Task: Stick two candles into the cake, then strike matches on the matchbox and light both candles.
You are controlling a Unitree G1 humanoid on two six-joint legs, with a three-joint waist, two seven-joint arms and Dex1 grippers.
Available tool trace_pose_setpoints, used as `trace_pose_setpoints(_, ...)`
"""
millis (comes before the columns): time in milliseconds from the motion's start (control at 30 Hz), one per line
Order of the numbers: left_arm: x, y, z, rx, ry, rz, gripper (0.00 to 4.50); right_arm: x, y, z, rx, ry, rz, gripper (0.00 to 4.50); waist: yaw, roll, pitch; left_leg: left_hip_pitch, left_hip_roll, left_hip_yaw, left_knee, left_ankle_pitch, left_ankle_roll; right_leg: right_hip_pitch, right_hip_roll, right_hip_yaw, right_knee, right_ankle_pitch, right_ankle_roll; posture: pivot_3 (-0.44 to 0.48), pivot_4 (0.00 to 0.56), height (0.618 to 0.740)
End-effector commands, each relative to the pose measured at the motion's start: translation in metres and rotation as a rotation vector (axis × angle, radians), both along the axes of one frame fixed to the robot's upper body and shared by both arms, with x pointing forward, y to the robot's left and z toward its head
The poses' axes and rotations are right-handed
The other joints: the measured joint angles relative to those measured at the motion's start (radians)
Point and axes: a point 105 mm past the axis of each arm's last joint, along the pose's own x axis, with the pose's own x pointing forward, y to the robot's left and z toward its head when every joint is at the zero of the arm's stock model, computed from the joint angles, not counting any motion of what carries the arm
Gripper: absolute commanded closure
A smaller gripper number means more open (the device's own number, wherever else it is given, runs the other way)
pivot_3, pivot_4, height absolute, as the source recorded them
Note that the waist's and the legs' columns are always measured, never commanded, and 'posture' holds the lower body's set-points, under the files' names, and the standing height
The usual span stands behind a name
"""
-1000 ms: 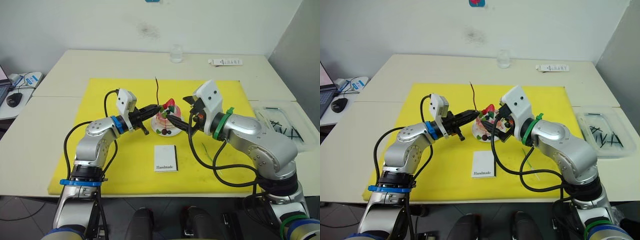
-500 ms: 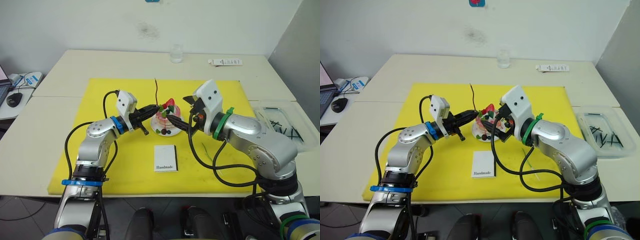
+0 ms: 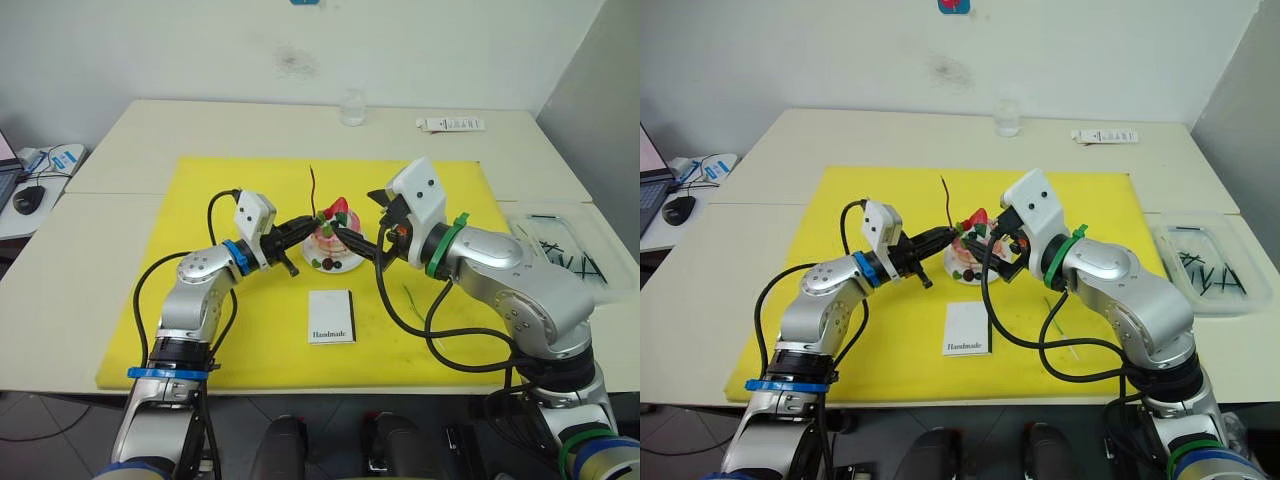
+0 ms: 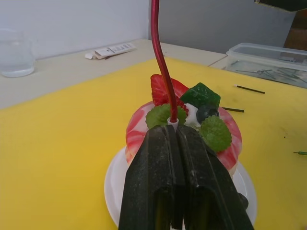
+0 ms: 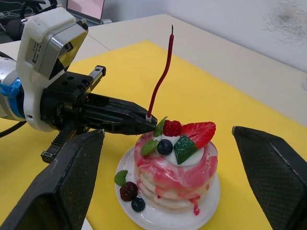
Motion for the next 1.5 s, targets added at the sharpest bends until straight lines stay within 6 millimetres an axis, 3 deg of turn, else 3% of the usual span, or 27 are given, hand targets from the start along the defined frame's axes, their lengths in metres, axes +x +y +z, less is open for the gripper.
trace_pose_setpoints(33, -0.002, -0.004, 0.002, 0.013, -0.028, -0.008, 4.50, -0.003, 0.003, 0.017, 0.023, -0.071, 0.017, 0.02, 0.000, 0.000, 0.000, 0.000, 0.000, 0.000, 0.000, 0.000, 0.000, 0.000, 0.000, 0.000, 0.000, 0.000, 0.000, 0.000, 0.150, 0.740)
trace_pose_setpoints(233, 0.000, -0.003, 0.006, 0.001, -0.035, -0.001, 4.50, -0.003, 0.002, 0.016, 0.020, -0.067, 0.022, 0.02, 0.000, 0.000, 0.000, 0.000, 0.000, 0.000, 0.000, 0.000, 0.000, 0.000, 0.000, 0.000, 0.000, 0.000, 0.000, 0.000, 0.150, 0.740)
trace_pose_setpoints(500, -0.003, 0.001, 0.013, -0.002, -0.064, 0.003, 2.20, -0.005, 0.003, 0.013, 0.022, -0.057, 0.029, 0.00, 0.000, 0.000, 0.000, 0.000, 0.000, 0.000, 0.000, 0.000, 0.000, 0.000, 0.000, 0.000, 0.000, 0.000, 0.000, 0.000, 0.150, 0.740)
trace_pose_setpoints(833, -0.010, 0.026, 0.030, 0.021, -0.092, 0.048, 2.20, -0.004, -0.006, 0.010, 0.011, -0.050, 0.018, 0.00, 0.000, 0.000, 0.000, 0.000, 0.000, 0.000, 0.000, 0.000, 0.000, 0.000, 0.000, 0.000, 0.000, 0.000, 0.000, 0.000, 0.150, 0.740)
trace_pose_setpoints(1000, -0.030, 0.025, 0.034, 0.066, -0.049, -0.041, 2.20, 0.002, -0.038, 0.001, -0.038, -0.029, -0.017, 0.00, 0.000, 0.000, 0.000, 0.000, 0.001, 0.000, 0.000, 0.000, 0.000, 0.000, -0.001, 0.000, -0.001, 0.000, 0.000, 0.000, 0.150, 0.740)
trace_pose_setpoints(1233, -0.065, 0.023, 0.036, 0.193, -0.039, -0.187, 2.20, 0.006, -0.105, -0.020, -0.120, 0.050, -0.122, 0.00, 0.001, 0.000, 0.000, 0.000, 0.000, 0.001, -0.001, 0.000, 0.000, 0.001, -0.003, 0.001, -0.002, 0.000, 0.000, 0.000, 0.150, 0.740)
trace_pose_setpoints(1333, -0.080, 0.011, 0.040, 0.175, -0.043, -0.253, 1.66, 0.004, -0.128, -0.026, -0.155, 0.082, -0.179, 0.00, 0.001, 0.000, 0.000, 0.001, 0.000, 0.001, -0.001, 0.000, 0.000, 0.001, -0.003, 0.001, -0.002, 0.000, 0.000, 0.000, 0.150, 0.740)
trace_pose_setpoints(1400, -0.090, -0.002, 0.041, 0.171, -0.051, -0.313, 0.97, 0.001, -0.138, -0.033, -0.164, 0.098, -0.205, 0.00, 0.001, 0.000, 0.000, 0.001, 0.000, 0.001, -0.001, 0.000, 0.000, 0.001, -0.002, 0.001, -0.002, 0.000, 0.000, 0.000, 0.150, 0.740)
trace_pose_setpoints(1500, -0.103, -0.019, 0.035, 0.180, -0.044, -0.410, 0.06, -0.009, -0.137, -0.046, -0.162, 0.131, -0.178, 0.00, 0.002, 0.000, 0.000, 0.002, 0.000, 0.001, -0.001, 0.000, 0.000, 0.002, -0.002, 0.001, -0.002, 0.000, 0.000, 0.000, 0.150, 0.740)
